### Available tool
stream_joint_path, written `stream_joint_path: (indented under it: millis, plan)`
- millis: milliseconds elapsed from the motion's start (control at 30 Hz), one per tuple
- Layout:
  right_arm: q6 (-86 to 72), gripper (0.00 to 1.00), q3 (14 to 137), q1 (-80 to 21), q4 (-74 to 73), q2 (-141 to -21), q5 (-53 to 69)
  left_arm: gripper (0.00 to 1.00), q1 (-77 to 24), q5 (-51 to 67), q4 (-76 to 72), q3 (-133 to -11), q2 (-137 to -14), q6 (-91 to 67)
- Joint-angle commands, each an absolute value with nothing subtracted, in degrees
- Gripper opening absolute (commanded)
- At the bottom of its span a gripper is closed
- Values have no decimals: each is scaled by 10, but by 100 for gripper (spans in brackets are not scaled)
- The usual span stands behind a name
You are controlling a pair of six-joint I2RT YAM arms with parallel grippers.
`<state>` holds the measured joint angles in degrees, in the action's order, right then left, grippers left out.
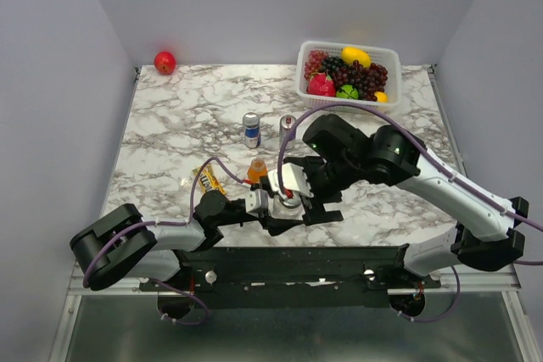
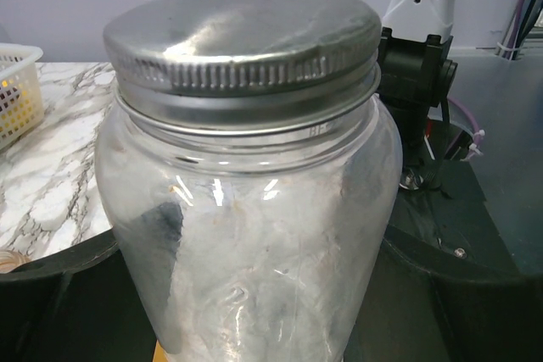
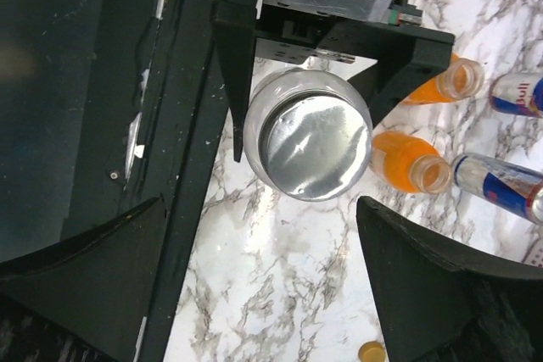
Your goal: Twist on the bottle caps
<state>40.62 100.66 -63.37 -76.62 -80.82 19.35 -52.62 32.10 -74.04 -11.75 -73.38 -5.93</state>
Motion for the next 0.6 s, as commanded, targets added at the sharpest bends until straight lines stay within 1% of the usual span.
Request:
stream_joint_path:
  millis: [0,300,567]
  plan:
    - [411,100,991,-635,-764,-823,213,0,-526,325,-756,-121,-739,-65]
    - [396,100,1017,-633,-751,-841,192,0,-526,329,-755,-122,-742,-73]
    - [391,100,1037,-633,-732,-861,207,0,-527,332,-752,-123,-742,-70]
